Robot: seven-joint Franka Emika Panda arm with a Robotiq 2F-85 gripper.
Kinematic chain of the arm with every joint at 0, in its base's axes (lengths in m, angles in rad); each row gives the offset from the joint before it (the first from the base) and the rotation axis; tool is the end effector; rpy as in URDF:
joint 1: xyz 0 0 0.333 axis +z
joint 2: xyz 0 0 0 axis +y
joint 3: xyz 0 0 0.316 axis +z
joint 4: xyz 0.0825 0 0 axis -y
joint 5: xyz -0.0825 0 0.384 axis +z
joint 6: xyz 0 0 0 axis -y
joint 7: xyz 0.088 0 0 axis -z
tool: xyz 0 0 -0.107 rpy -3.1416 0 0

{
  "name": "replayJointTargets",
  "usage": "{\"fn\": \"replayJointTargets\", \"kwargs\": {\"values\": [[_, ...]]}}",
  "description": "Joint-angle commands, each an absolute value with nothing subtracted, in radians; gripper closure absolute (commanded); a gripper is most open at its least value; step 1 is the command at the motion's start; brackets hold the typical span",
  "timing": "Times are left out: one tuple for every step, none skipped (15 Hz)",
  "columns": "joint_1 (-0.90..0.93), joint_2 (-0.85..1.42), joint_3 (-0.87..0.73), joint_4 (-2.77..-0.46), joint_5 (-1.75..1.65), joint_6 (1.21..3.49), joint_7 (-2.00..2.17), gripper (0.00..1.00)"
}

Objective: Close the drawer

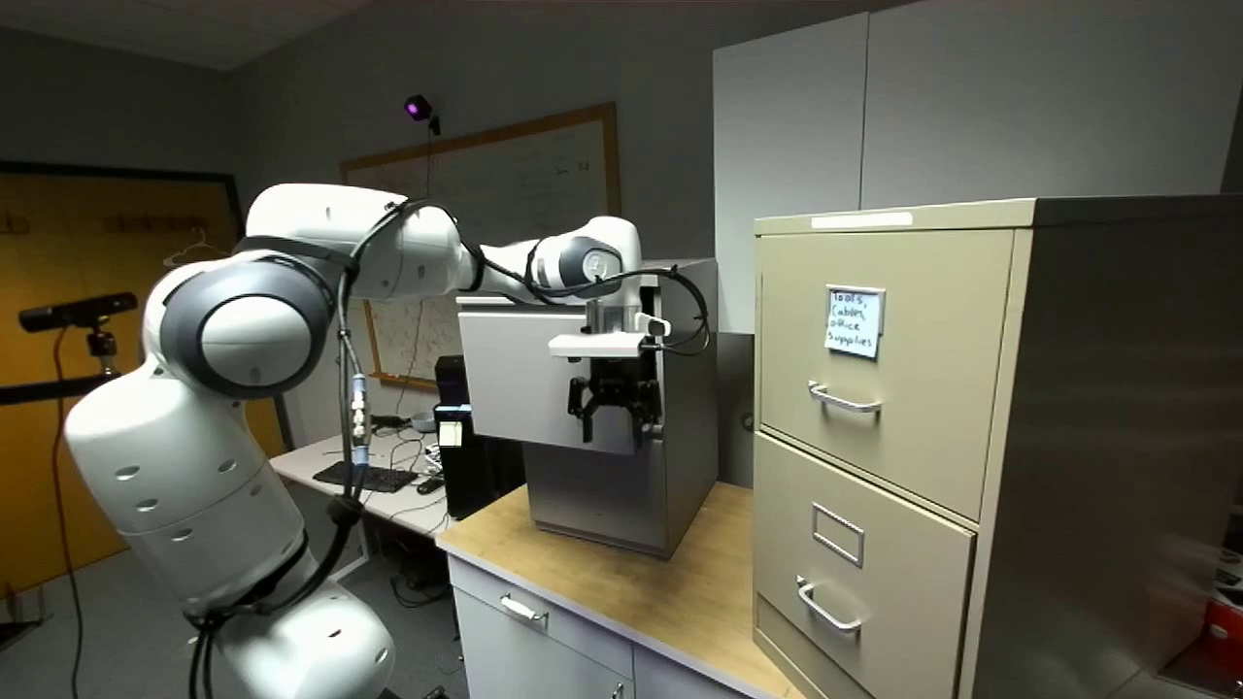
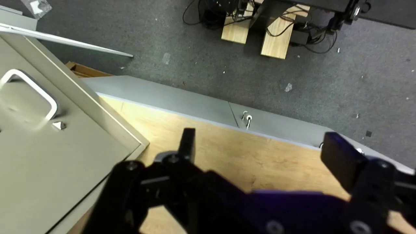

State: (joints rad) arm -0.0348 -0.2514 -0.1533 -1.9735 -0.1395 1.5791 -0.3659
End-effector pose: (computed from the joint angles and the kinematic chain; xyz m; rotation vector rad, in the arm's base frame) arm 0.4539 -0.1081 0.5638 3.0580 0.3017 -0.2577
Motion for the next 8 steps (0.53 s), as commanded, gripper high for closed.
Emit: {"fn": "replayJointTargets", "kwargs": {"values": [[-0.031, -0.256, -0.117, -1.926, -0.117, 1.629, -0.299, 0.18], [-0.029, -0.261, -0.106, -1.918, -0.113, 1.652, -0.274, 0.25], [-0.027, -0.268, -0.096, -1.912, -0.110, 1.677, -0.248, 0.31], [-0.026, -0.280, -0.084, -1.915, -0.111, 1.727, -0.207, 0.41], [-0.025, -0.289, -0.072, -1.914, -0.115, 1.771, -0.171, 0.48], [-0.025, -0.297, -0.059, -1.913, -0.118, 1.809, -0.128, 0.56], [-0.024, -0.308, -0.044, -1.916, -0.127, 1.852, -0.089, 0.64], [-0.026, -0.320, -0.031, -1.922, -0.135, 1.899, -0.049, 0.71]]}}
